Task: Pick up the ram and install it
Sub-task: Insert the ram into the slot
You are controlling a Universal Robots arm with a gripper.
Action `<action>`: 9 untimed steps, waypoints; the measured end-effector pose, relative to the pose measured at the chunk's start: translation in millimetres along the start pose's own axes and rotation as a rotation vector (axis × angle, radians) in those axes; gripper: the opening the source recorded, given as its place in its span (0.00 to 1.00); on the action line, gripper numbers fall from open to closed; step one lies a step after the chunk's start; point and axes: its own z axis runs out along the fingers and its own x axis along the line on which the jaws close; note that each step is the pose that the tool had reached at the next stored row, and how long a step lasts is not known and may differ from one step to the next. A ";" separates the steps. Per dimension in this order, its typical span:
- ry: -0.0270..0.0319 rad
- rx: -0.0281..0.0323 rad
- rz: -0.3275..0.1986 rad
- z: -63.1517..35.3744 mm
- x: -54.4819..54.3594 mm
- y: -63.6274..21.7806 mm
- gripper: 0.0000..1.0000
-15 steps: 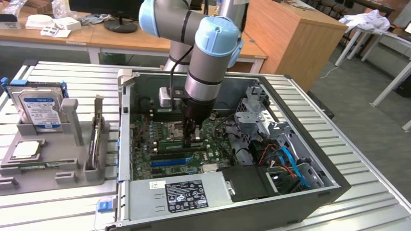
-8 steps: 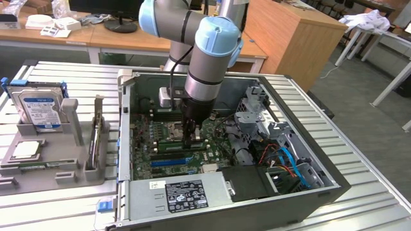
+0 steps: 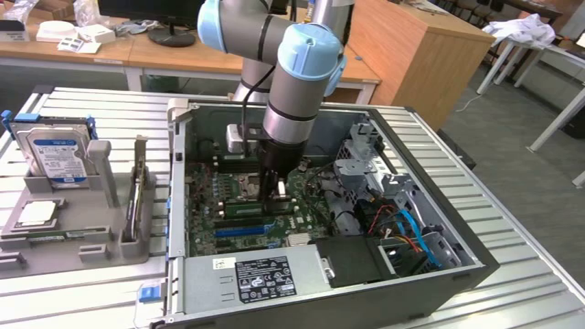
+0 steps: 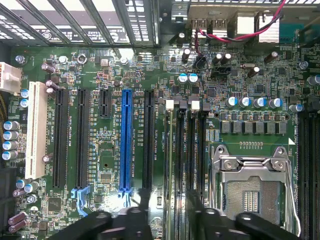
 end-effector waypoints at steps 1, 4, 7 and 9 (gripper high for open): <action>-0.0001 0.0000 0.000 0.0 0.0 0.0 0.40; -0.0001 0.0000 0.000 -1.0 0.0 0.0 0.47; -0.0002 0.0001 0.000 -9.8 0.1 0.5 0.47; 0.0000 0.0000 0.000 -18.4 0.2 0.9 0.47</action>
